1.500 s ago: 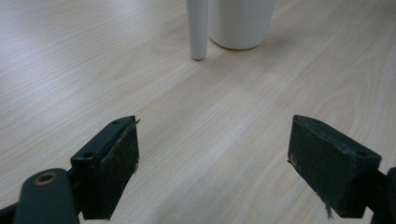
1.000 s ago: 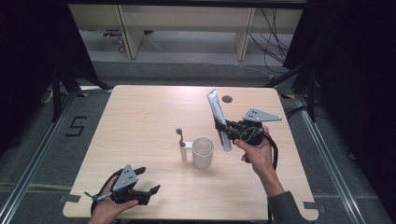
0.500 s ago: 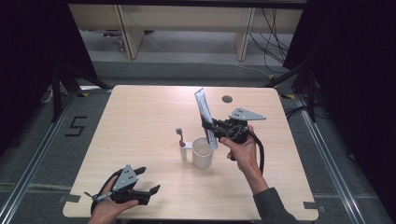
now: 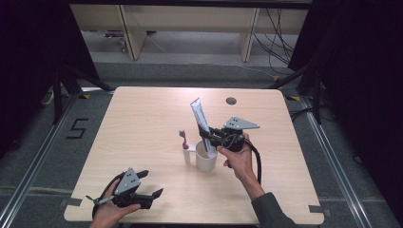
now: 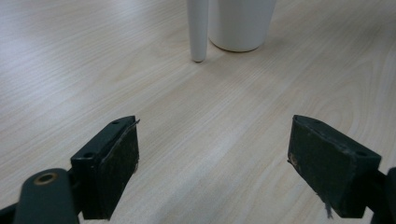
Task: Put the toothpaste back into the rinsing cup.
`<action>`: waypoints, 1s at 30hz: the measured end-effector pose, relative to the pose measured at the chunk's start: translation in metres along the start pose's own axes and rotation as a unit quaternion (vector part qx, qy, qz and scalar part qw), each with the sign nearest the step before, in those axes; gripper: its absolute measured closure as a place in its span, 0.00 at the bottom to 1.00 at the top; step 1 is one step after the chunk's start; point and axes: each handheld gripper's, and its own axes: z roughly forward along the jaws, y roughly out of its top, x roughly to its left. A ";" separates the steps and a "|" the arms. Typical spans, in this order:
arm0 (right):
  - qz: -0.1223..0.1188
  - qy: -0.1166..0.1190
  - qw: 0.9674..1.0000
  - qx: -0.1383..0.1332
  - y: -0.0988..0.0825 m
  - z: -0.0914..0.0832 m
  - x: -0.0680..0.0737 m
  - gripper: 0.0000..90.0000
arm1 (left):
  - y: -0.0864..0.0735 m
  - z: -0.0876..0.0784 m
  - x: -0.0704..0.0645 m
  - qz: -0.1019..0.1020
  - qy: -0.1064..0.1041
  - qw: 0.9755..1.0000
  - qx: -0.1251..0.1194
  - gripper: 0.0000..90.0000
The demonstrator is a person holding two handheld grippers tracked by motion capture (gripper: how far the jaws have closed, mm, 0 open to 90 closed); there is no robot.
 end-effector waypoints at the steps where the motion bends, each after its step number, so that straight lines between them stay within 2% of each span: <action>1: 0.001 -0.001 1.000 -0.005 -0.002 0.002 0.001 0.86 | 0.000 0.000 0.000 0.001 0.002 1.000 0.001 0.18; 2: 0.004 -0.001 1.000 0.002 -0.004 0.001 0.002 0.86 | 0.000 0.000 0.000 0.000 0.000 1.000 0.000 0.18; 5: -0.016 0.001 1.000 0.003 -0.009 0.005 0.001 0.86 | 0.000 0.000 -0.001 0.000 0.001 1.000 0.001 0.18; 6: 0.001 0.003 1.000 0.014 -0.011 0.004 0.004 0.86 | 0.000 0.000 -0.001 -0.001 0.000 1.000 0.000 0.18; 7: -0.011 0.005 1.000 0.009 -0.012 0.006 0.002 0.86 | 0.000 0.000 -0.001 0.000 0.000 1.000 0.000 0.18; 9: -0.008 0.003 1.000 0.019 -0.015 0.006 0.004 0.86 | 0.000 0.000 0.000 0.002 0.001 1.000 0.002 0.18; 10: -0.023 0.004 1.000 0.018 -0.016 0.007 0.003 0.86 | 0.000 -0.001 -0.001 0.000 -0.001 1.000 0.000 0.18; 13: -0.032 0.001 0.999 0.021 -0.018 0.008 0.004 0.85 | 0.000 0.000 0.000 0.001 0.001 1.000 0.001 0.18; 15: -0.019 0.000 0.999 0.032 -0.020 0.008 0.006 0.85 | 0.000 -0.001 -0.001 0.000 0.002 1.000 0.002 0.18; 16: -0.028 0.007 0.999 0.031 -0.021 0.009 0.004 0.85 | 0.000 -0.001 -0.001 0.000 0.001 1.000 0.002 0.18; 19: -0.035 0.006 0.999 0.036 -0.025 0.010 0.003 0.85 | 0.000 -0.001 -0.001 0.000 0.002 1.000 0.002 0.18; 20: -0.034 0.006 0.999 0.031 -0.026 0.010 0.003 0.85 | 0.000 -0.001 -0.001 0.000 0.002 1.000 0.002 0.18; 21: -0.042 0.012 0.999 0.031 -0.026 0.010 0.002 0.85 | 0.000 -0.001 0.000 0.000 0.000 1.000 0.001 0.18; 23: -0.037 0.011 0.999 0.035 -0.026 0.009 0.003 0.85 | 0.000 -0.001 -0.001 0.000 0.002 1.000 0.002 0.18; 24: -0.048 0.008 0.998 0.038 -0.026 0.007 0.003 0.85 | 0.000 -0.001 -0.001 0.000 0.001 1.000 0.002 0.18; 26: -0.033 0.009 0.998 0.043 -0.027 0.006 0.006 0.85 | 0.000 -0.001 0.000 0.000 0.002 1.000 0.002 0.18; 28: -0.036 0.012 0.998 0.044 -0.027 0.005 0.005 0.85 | 0.000 -0.001 -0.001 0.000 0.002 1.000 0.002 0.18; 29: -0.051 0.005 0.998 0.038 -0.027 0.005 0.004 0.85 | 0.000 -0.001 -0.001 0.000 0.001 1.000 0.002 0.18; 30: -0.056 0.007 0.998 0.040 -0.026 0.005 0.004 0.85 | 0.000 -0.001 -0.001 0.000 0.002 1.000 0.002 0.18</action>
